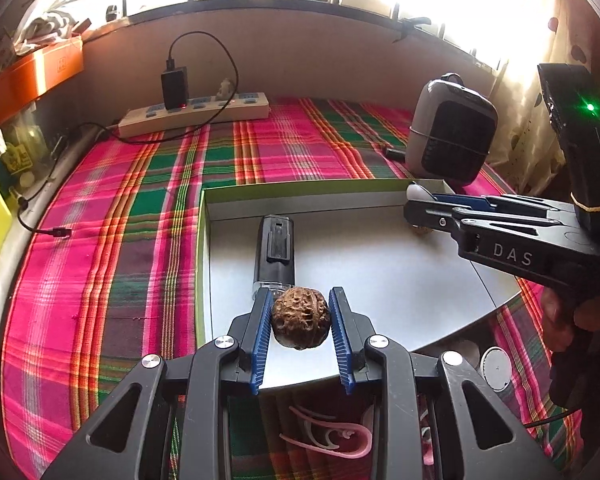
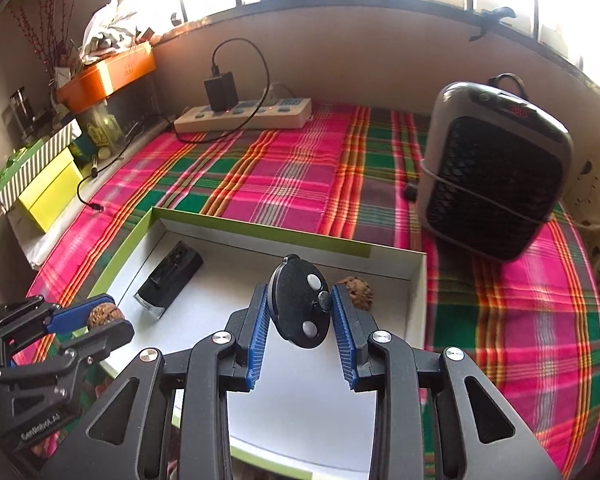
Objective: Organize objects
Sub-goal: 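Carry the walnut with the left tool while the right tool carries the disc over the box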
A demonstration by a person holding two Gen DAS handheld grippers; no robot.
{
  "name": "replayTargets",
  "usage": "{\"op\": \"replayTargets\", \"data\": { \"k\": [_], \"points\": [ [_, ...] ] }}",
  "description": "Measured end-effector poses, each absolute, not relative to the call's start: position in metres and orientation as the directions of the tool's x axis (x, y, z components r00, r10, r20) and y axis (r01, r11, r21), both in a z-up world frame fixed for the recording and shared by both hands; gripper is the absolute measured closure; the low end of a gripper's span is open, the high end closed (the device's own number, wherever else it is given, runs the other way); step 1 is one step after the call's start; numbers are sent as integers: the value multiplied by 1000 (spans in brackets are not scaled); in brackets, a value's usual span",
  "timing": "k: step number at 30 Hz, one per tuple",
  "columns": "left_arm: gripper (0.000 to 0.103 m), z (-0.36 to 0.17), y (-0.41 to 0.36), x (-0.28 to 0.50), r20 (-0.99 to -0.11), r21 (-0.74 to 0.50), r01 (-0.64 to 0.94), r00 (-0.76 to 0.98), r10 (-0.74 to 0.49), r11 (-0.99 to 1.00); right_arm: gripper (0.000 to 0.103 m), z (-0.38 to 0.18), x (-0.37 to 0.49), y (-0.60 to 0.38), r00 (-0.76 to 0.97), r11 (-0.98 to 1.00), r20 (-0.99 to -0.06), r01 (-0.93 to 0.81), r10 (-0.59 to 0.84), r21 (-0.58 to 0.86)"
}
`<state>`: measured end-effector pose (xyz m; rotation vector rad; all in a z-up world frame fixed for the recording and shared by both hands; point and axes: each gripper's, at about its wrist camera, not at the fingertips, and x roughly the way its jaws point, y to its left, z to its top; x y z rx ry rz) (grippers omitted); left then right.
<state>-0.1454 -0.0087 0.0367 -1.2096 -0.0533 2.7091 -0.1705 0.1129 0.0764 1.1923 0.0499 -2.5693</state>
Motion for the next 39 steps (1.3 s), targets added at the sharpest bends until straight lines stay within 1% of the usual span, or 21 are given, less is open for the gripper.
{"op": "replayTargets", "data": {
  "k": [15,29,39],
  "points": [
    [77,18,-8,-160,-769,-99,-135,-619,162,-986,71,56,-197,95,-568,-948,-797,319,-204,15],
    [76,16,-5,-166,-776,-70,-139,-614,142,-988,71,47,-202,88,-561,-943,-812,331,-159,-44],
    [76,15,-4,-167,-782,-63,-140,-608,136,-988,71,47,-201,87,-559,-943,-816,329,-148,-55]
  ]
}}
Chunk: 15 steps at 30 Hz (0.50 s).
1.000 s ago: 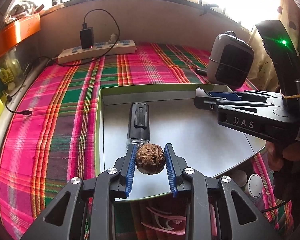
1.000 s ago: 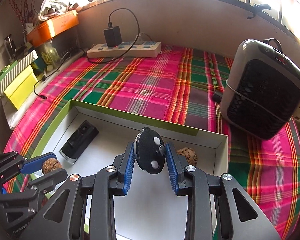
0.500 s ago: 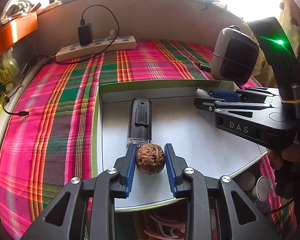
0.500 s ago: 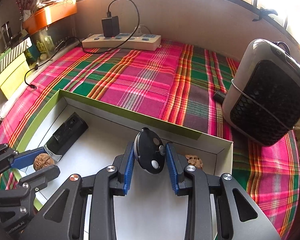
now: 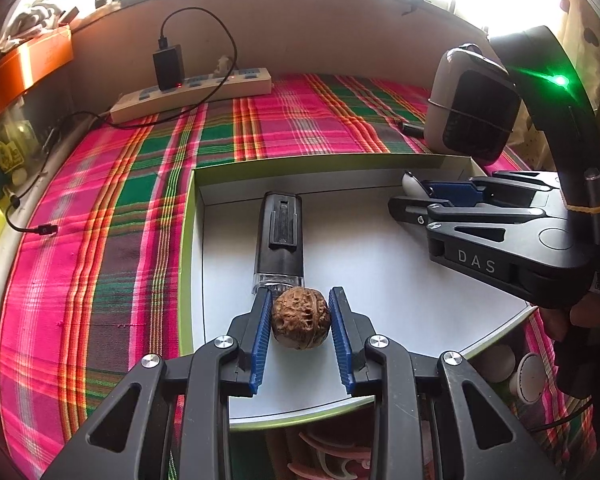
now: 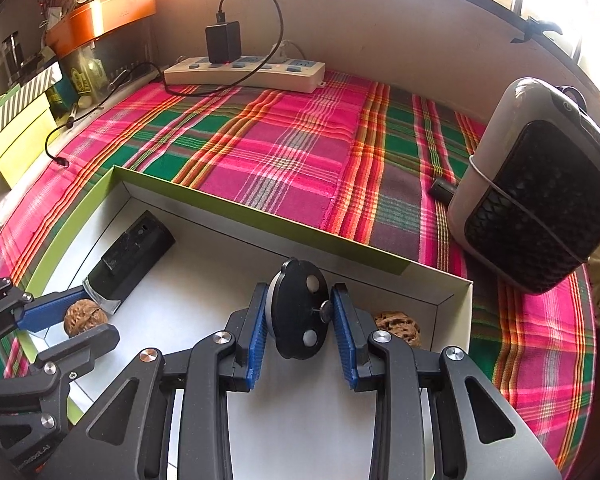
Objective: Organize objects
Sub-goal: 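Carry the walnut with the left tool while the right tool carries the disc over the box, then open the right tool to drop the disc while the left tool releases the walnut into the box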
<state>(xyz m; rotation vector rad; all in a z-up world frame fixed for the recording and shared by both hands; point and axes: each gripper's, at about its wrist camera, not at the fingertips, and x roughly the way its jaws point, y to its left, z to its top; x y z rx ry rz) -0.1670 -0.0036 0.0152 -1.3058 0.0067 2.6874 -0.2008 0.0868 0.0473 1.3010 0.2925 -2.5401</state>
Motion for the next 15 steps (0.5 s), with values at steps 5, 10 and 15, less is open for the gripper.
{"op": "replayTargets", "data": {
  "k": [5,10,15],
  "points": [
    [76,15,-5,-167,-781,-76,-138,-607,145,-988,71,47,-201,88,-559,-946,-816,321,-144,-52],
    [76,16,-6,-167,-782,-83,-136,-605,150,-987,65,47,-200,87,-557,-947,-819,315,-136,-57],
    [76,16,-7,-167,-781,-93,-137,-605,158,-986,58,48,-199,87,-559,-949,-819,308,-128,-62]
  ]
}}
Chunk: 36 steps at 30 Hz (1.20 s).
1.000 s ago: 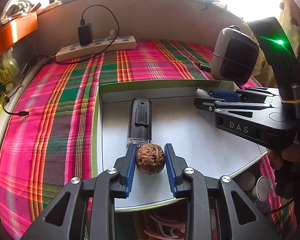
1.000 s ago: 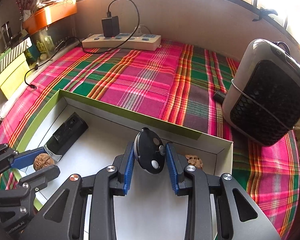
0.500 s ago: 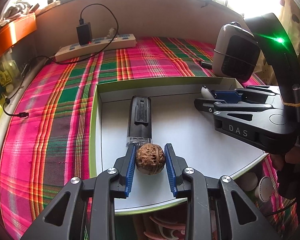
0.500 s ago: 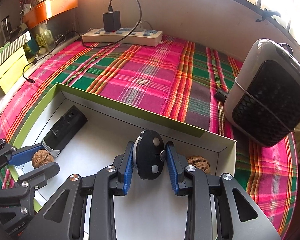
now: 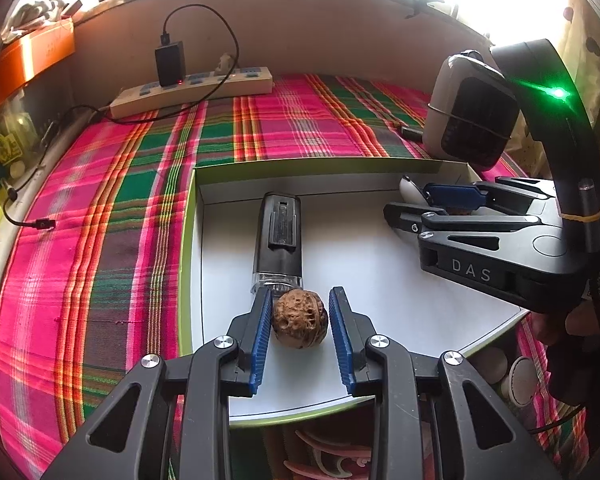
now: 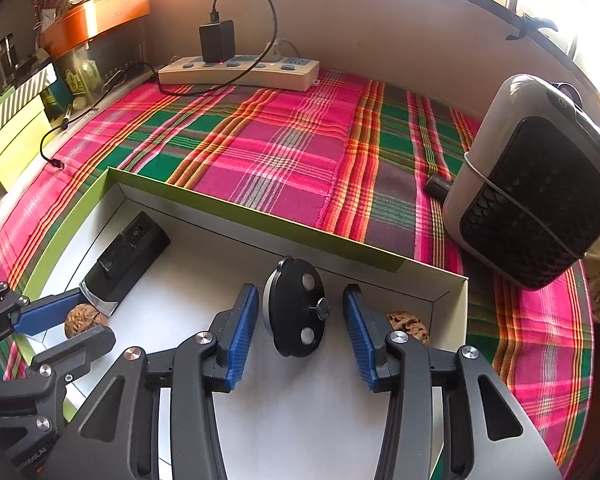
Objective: Organize objects
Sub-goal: 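Open the right tool to drop the disc while the left tool releases the walnut into the box, then withdraw both tools from the box toward the items beside it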
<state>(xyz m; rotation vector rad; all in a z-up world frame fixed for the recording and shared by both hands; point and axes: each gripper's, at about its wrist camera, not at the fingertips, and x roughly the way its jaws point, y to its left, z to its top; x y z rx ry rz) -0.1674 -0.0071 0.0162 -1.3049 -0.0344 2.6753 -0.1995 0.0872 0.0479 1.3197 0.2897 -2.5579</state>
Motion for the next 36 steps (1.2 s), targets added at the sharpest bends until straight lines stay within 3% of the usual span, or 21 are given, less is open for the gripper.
{"op": "replayTargets", "data": {
  "k": [36],
  "points": [
    [71,50,-37,-109,-710,-183,-99,-675,201,-978,57,91,-123,107,-664,-977,-733,213,-150,6]
  ]
}}
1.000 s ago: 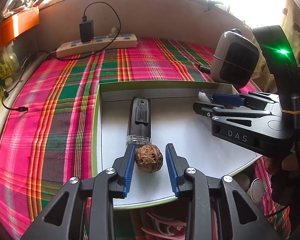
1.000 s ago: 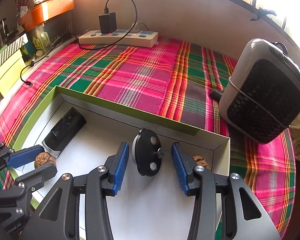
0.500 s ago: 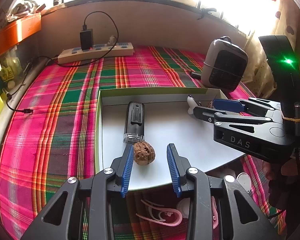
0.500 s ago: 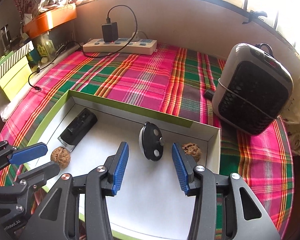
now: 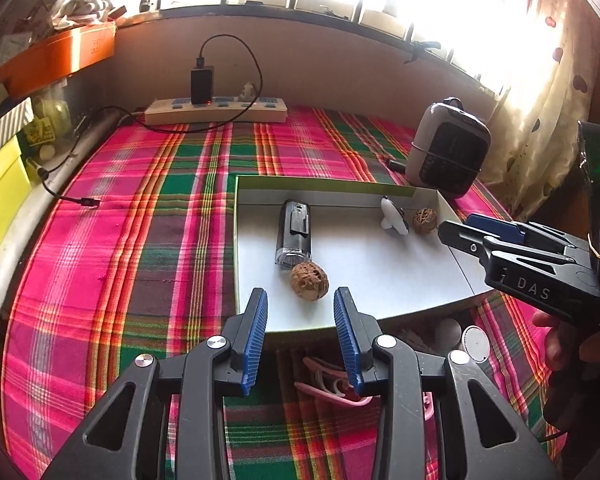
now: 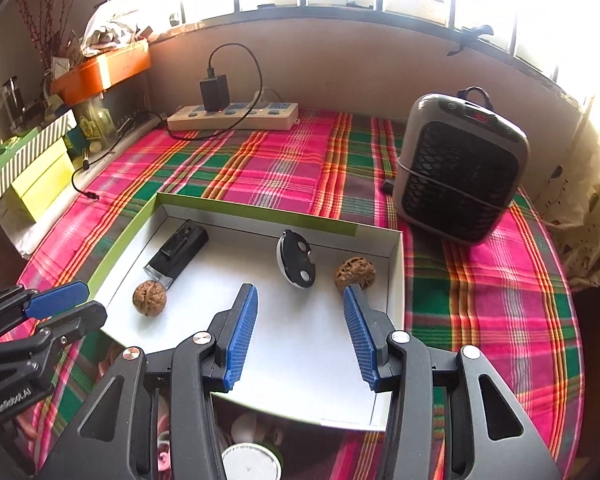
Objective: Organize objects
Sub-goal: 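Withdraw both tools from the box toward the items beside it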
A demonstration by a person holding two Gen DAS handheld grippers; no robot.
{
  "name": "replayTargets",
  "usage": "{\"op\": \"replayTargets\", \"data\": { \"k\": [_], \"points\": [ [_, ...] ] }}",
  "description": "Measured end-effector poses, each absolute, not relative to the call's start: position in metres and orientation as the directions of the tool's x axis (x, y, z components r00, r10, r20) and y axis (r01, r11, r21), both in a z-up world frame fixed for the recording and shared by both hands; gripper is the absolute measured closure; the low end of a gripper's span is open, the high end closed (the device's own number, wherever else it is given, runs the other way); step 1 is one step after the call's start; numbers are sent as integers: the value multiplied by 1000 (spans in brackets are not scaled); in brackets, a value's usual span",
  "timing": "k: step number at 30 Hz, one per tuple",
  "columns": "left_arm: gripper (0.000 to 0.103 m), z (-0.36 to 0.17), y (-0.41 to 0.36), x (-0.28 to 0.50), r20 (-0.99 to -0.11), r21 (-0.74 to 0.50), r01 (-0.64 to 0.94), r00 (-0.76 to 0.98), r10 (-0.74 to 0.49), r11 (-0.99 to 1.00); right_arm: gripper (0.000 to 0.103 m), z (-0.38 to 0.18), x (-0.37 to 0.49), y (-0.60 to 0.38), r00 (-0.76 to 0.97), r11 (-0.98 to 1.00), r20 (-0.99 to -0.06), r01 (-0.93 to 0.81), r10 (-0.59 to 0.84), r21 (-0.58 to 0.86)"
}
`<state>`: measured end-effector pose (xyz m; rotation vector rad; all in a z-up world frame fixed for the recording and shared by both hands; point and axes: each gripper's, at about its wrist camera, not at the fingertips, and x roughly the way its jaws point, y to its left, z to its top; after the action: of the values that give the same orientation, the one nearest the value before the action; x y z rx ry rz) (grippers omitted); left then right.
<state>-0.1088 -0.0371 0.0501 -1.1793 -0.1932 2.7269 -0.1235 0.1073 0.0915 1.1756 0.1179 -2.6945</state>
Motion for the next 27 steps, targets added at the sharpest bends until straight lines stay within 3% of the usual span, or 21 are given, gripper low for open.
{"op": "replayTargets", "data": {
  "k": [15,27],
  "points": [
    [70,31,-59,-75,-728,-262,-50,-646,231,-964,57,95,-61,133,-714,-988,-686,148,-143,52],
    [70,14,-29,-62,-757,-262,-117,-591,279,-958,57,73,-21,146,-713,-989,-686,131,-145,72]
  ]
}}
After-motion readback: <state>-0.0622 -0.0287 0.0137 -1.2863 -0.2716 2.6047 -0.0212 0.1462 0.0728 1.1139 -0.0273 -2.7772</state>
